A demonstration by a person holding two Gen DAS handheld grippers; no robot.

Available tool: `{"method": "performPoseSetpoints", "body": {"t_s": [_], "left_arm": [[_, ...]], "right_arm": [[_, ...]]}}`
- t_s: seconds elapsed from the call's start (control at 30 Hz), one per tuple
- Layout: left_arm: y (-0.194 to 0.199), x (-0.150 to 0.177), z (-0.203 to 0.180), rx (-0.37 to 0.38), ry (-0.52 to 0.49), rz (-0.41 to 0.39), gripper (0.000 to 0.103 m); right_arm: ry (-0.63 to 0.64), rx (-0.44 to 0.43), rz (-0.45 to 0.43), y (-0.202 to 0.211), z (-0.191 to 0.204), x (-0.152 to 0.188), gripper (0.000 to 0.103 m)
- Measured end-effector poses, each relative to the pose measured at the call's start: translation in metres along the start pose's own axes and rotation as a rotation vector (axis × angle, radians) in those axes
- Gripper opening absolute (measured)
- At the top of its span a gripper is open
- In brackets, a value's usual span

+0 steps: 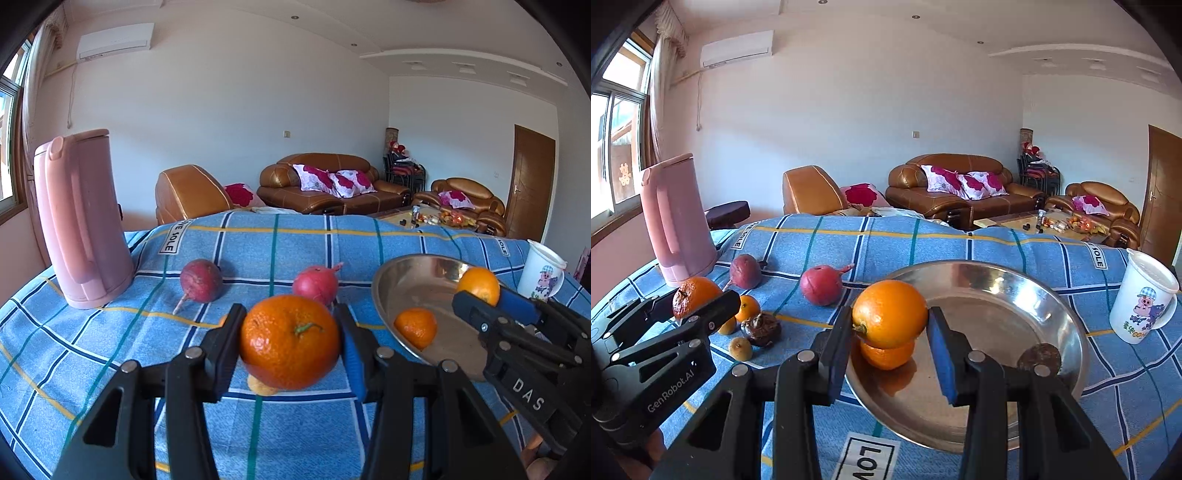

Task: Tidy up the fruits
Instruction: 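Carry both oranges over the steel bowl and open both tools to drop them in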

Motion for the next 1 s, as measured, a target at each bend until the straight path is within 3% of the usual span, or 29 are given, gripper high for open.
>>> {"method": "performPoseSetpoints", "body": {"t_s": [0.7, 1.0], "left_arm": [[-0.022, -0.005, -0.081, 0.087, -0.074, 0.004, 0.051], [-0.035, -0.006, -0.116, 0.064, -0.130, 0.022, 0.051]], "right_arm": [[-0.002, 0.146, 0.021, -0.011, -0.074, -0.001, 0.042], [-0.036, 0.220, 0.045, -0.020, -0.115, -0.003, 0.042]]}}
Point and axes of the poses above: each gripper's, at about its wrist camera, not at the fingertips, and y roughly against the way its jaws point, z to its left, x to its underside, the point moved 3 cm from there along -y, roughly the way its jaws point, and after that the axes turned 8 degrees about -z, right-handed, at the moved point
